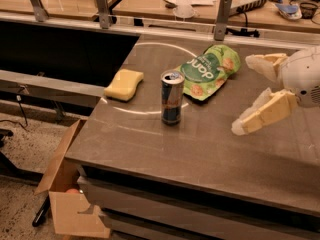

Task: Move redbull can near sponge

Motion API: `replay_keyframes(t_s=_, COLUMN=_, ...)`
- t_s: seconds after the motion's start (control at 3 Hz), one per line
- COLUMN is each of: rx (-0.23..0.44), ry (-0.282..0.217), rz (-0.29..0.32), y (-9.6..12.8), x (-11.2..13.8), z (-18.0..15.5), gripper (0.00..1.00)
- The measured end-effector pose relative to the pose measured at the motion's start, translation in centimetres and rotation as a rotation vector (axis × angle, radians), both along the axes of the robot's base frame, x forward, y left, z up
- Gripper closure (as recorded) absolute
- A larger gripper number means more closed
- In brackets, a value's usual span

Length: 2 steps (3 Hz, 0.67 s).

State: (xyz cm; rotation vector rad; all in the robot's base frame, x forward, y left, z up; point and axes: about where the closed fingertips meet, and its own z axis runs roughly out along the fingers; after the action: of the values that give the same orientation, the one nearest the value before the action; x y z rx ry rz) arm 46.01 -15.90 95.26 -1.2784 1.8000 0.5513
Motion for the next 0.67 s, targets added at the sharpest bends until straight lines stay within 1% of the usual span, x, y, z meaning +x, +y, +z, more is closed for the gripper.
replay_keyframes(t_s=0.33, rx=0.033, ry=-0.007, rz=-0.004, y=1.08, x=0.18, z=0.44, gripper=0.0)
replay_keyframes(t_s=0.67, rx=0.037, ry=-0.011, rz=-0.003, y=1.38, x=0.26, z=0.36, gripper=0.0)
